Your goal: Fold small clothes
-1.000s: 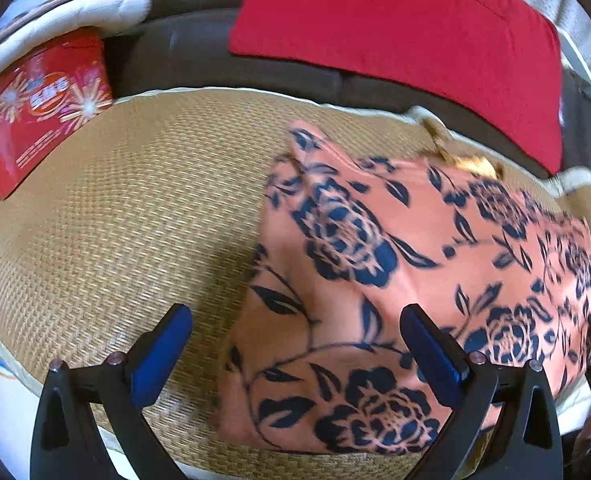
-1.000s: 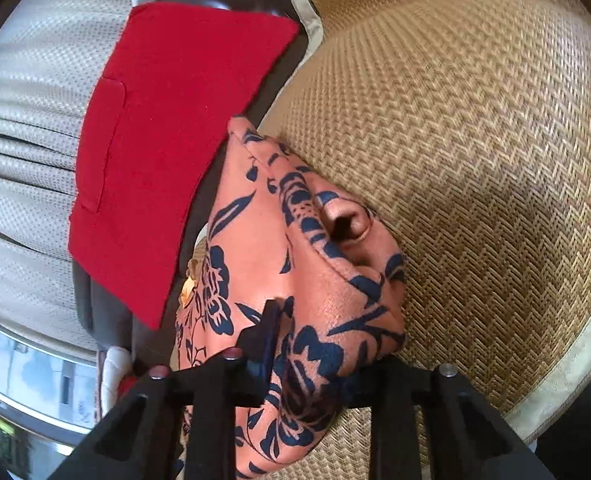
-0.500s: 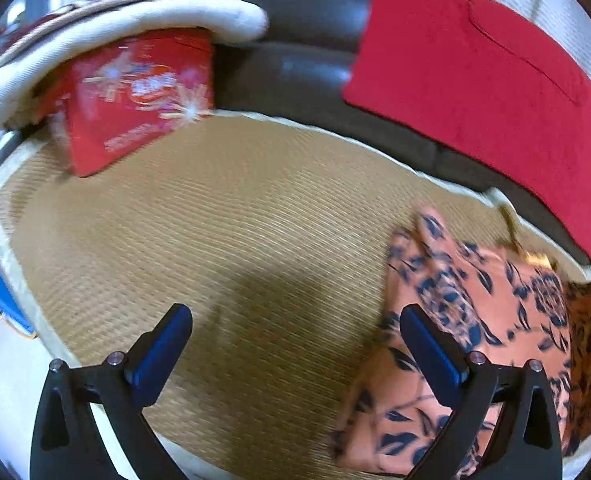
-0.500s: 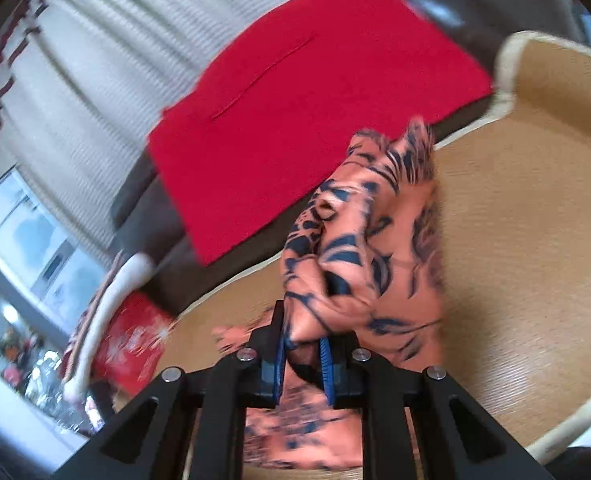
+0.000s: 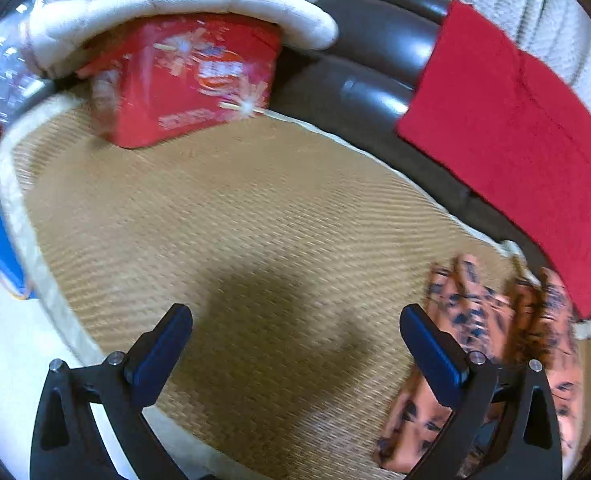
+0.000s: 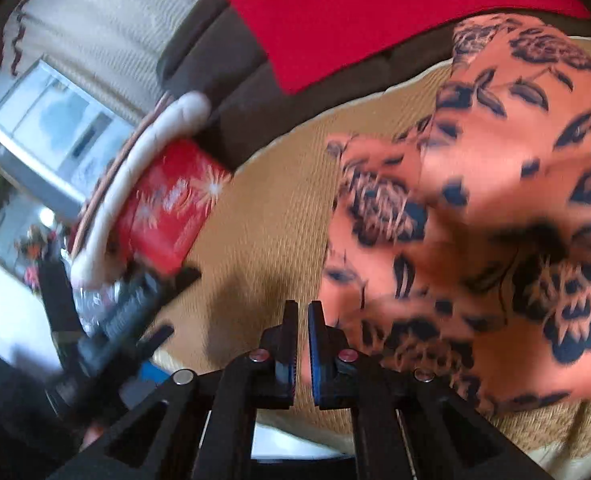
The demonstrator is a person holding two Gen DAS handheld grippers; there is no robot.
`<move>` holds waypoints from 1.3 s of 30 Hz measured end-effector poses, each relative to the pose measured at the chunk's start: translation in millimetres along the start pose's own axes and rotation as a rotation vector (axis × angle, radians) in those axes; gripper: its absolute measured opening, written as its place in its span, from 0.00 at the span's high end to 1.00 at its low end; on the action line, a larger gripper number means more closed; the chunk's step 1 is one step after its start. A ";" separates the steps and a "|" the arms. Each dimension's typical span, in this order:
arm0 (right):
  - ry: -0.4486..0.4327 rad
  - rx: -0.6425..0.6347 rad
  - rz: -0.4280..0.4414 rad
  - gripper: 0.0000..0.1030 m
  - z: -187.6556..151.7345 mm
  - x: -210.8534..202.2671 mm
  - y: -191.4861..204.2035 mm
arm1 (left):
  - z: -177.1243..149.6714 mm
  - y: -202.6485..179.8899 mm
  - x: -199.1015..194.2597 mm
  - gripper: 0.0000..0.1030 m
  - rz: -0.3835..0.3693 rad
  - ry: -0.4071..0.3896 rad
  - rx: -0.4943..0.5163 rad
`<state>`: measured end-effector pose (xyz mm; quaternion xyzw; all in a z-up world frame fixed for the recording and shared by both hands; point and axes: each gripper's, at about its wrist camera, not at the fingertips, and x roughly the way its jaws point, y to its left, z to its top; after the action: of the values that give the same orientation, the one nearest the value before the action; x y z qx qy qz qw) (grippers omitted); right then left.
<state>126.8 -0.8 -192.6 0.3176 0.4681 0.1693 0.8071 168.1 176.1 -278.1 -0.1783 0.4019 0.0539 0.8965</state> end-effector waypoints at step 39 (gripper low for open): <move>-0.287 0.184 -0.039 0.40 65.0 -140.9 -177.1 | -57.7 -154.3 -7.4 0.91 -0.742 0.091 0.244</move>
<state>107.5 -235.4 -196.7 0.4018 0.3677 0.0632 0.8363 159.7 11.9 -265.4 -0.2059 0.3529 -0.3302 0.8509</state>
